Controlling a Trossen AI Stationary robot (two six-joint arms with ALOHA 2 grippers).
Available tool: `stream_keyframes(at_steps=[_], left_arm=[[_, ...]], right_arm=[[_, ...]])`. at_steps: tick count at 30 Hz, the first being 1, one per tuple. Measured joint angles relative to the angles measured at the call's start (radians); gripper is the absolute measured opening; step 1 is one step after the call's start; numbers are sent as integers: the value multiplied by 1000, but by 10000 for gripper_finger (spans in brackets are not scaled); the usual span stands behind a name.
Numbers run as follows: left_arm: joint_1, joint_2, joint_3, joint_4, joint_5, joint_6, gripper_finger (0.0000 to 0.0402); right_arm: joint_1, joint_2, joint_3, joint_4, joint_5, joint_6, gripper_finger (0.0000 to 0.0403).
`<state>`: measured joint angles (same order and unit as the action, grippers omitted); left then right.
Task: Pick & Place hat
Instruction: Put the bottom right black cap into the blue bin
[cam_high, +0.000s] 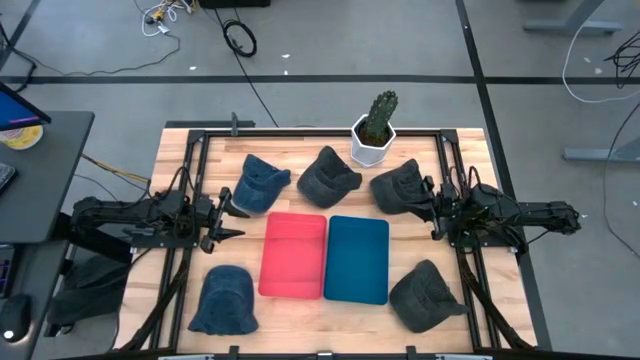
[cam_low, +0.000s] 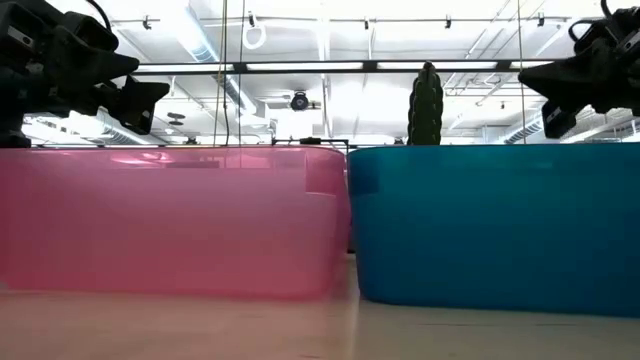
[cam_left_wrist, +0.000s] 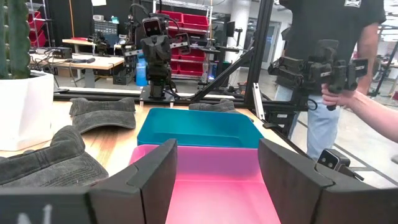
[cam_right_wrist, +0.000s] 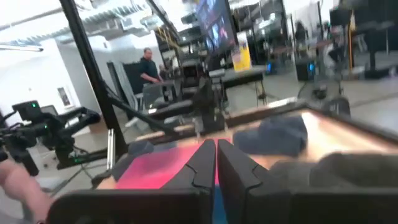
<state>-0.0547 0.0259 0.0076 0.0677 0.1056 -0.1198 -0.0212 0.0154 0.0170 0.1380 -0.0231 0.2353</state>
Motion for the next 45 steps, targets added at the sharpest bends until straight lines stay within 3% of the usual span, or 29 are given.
stream_keyframes(at_steps=[8, 14, 19, 24, 33, 39, 45], left_arm=[[0, 0, 0, 0, 0, 0, 227], [0, 0, 0, 0, 0, 0, 227], [0, 0, 0, 0, 0, 0, 227], [0, 0, 0, 0, 0, 0, 227], [0, 0, 0, 0, 0, 0, 227], [0, 0, 0, 0, 0, 0, 227], [0, 0, 0, 0, 0, 0, 227]], right_arm=[[0, 0, 0, 308, 4, -228, 21], [0, 0, 0, 536, 5, -251, 21], [0, 0, 0, 628, 5, -401, 21], [1, 0, 0, 686, 4, -449, 21], [2, 0, 15, 922, -161, -408, 21], [2, 0, 163, 777, -154, -315, 21], [2, 34, 435, 255, -231, -302, 21]])
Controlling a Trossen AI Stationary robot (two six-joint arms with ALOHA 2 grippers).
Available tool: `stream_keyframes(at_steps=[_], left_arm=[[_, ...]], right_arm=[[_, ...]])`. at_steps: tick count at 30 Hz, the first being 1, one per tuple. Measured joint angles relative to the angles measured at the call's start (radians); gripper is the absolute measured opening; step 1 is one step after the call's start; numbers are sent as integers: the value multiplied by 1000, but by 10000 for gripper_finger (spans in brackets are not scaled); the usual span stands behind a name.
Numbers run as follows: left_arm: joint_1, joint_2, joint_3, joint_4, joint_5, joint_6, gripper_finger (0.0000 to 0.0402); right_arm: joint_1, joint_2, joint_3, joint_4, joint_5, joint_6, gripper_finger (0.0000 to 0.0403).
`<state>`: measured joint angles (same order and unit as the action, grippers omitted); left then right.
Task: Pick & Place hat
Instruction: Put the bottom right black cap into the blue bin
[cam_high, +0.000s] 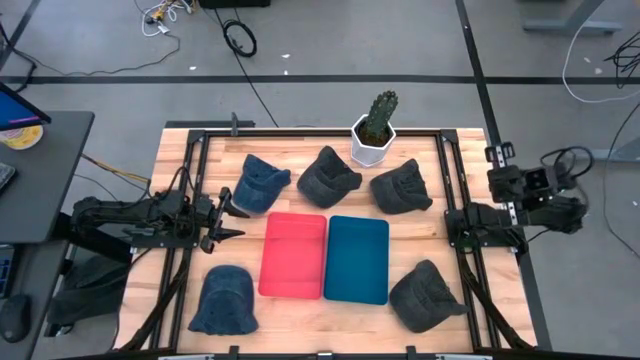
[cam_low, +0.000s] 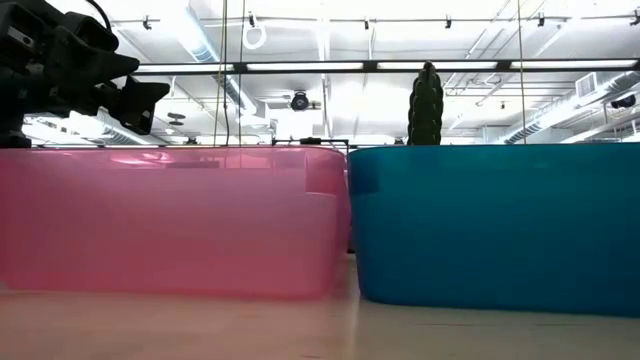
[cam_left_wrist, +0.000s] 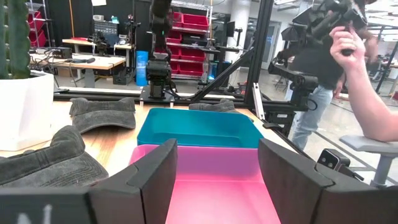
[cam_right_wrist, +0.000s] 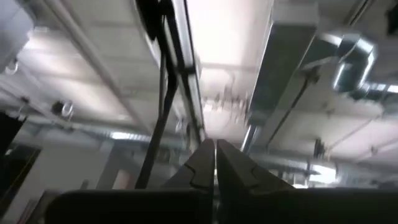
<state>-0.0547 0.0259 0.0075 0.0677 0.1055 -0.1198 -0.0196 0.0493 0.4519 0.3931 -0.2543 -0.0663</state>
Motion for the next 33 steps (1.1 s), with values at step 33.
stream_keyframes(at_steps=[33], left_arm=[[0, 0, 0, 0, 0, 0, 227]], right_arm=[[0, 721, 1158, -1121, -11, 552, 21]])
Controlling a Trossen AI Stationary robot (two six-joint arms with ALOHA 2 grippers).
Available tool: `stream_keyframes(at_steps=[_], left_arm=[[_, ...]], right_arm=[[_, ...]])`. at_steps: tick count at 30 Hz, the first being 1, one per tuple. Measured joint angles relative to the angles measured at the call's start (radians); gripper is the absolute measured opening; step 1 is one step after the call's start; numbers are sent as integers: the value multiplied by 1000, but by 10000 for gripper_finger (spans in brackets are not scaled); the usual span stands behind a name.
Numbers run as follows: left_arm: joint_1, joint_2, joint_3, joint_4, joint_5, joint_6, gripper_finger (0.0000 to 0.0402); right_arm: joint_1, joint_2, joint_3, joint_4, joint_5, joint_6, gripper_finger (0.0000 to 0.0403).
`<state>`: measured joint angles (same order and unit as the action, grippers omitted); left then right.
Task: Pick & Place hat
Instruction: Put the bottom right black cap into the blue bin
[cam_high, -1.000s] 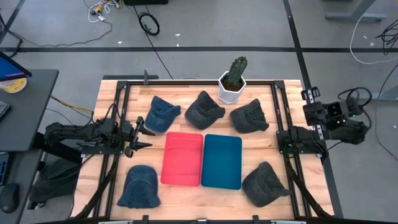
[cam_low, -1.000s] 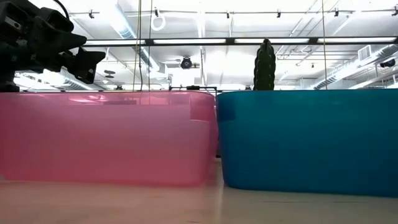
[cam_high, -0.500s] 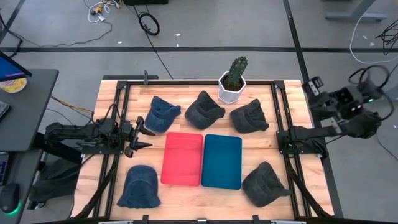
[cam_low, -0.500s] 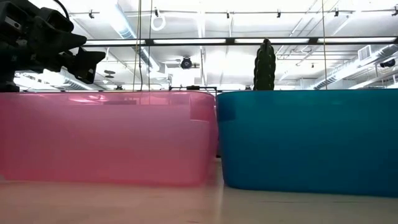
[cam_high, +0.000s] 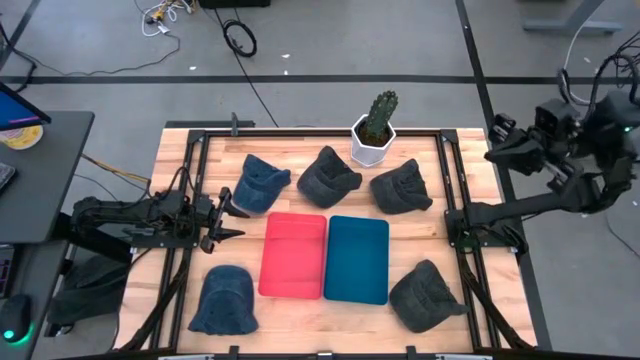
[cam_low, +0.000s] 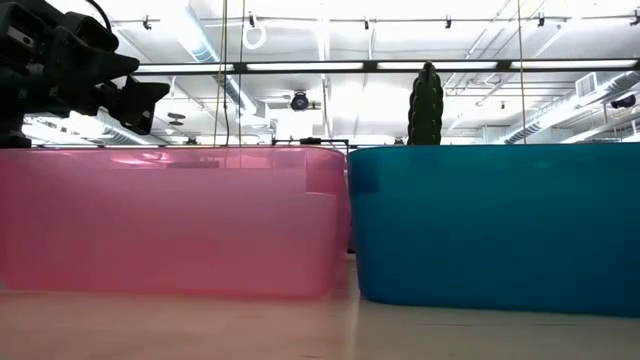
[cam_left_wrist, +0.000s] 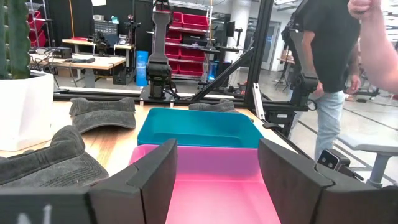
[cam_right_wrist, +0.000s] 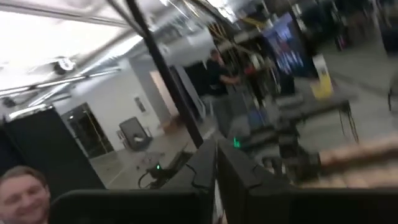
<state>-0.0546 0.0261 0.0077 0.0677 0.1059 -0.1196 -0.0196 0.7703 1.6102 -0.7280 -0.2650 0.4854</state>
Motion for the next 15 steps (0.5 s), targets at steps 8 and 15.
stream_keyframes(at_steps=[8, 15], left_arm=[[0, 0, 0, 0, 0, 0, 227], [0, 0, 0, 0, 0, 0, 227]], right_arm=[[0, 171, 249, -380, 41, 242, 21], [19, 278, 294, -688, 65, 472, 21]])
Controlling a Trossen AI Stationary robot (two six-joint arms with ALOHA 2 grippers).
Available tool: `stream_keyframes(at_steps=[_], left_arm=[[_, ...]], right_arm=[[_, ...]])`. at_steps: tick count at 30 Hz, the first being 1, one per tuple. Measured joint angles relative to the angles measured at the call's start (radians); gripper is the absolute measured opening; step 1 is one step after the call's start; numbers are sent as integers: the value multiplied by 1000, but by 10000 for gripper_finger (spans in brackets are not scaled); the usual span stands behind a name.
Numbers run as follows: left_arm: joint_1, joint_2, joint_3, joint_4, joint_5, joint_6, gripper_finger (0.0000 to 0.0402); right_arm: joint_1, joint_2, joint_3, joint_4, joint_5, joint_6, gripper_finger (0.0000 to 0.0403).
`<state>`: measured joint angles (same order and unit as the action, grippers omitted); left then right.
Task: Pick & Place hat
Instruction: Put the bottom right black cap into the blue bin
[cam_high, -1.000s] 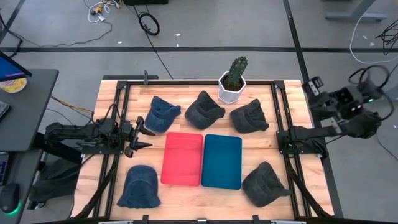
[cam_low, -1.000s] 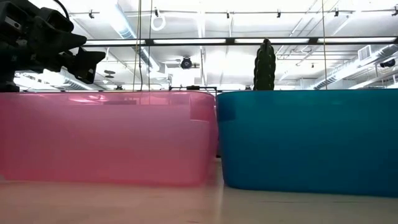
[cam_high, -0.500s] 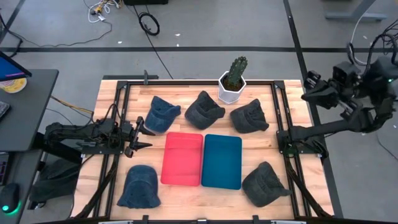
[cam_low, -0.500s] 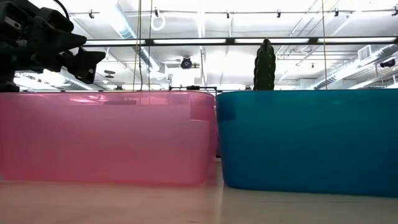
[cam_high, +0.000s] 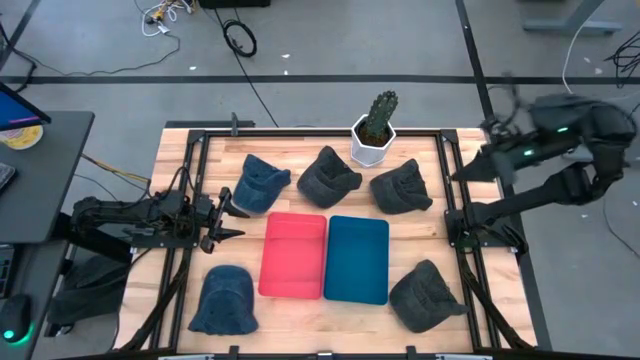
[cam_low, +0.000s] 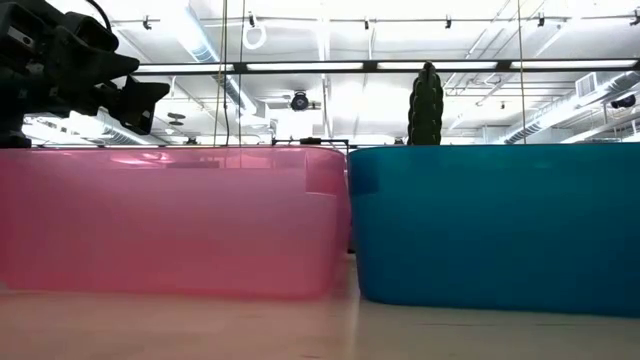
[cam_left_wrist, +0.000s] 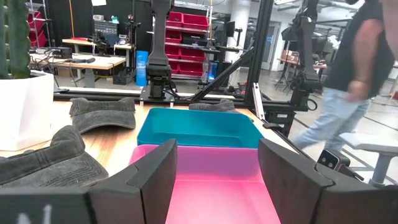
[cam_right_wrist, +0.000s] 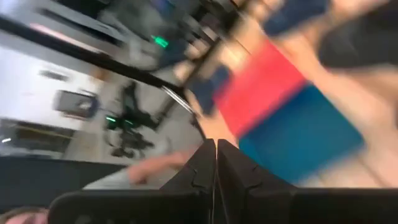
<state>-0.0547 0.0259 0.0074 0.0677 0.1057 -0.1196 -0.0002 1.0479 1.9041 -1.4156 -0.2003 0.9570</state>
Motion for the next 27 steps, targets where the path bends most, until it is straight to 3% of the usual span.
stream_keyframes(at_steps=[5, 12, 27], left_arm=[[0, 0, 0, 0, 0, 0, 227], [0, 0, 0, 0, 0, 0, 227], [0, 0, 0, 0, 0, 0, 227]], right_arm=[[62, 78, 0, -119, 40, 97, 21], [217, 171, 0, -132, 77, 207, 21], [694, 312, -1, -155, 257, 589, 21]])
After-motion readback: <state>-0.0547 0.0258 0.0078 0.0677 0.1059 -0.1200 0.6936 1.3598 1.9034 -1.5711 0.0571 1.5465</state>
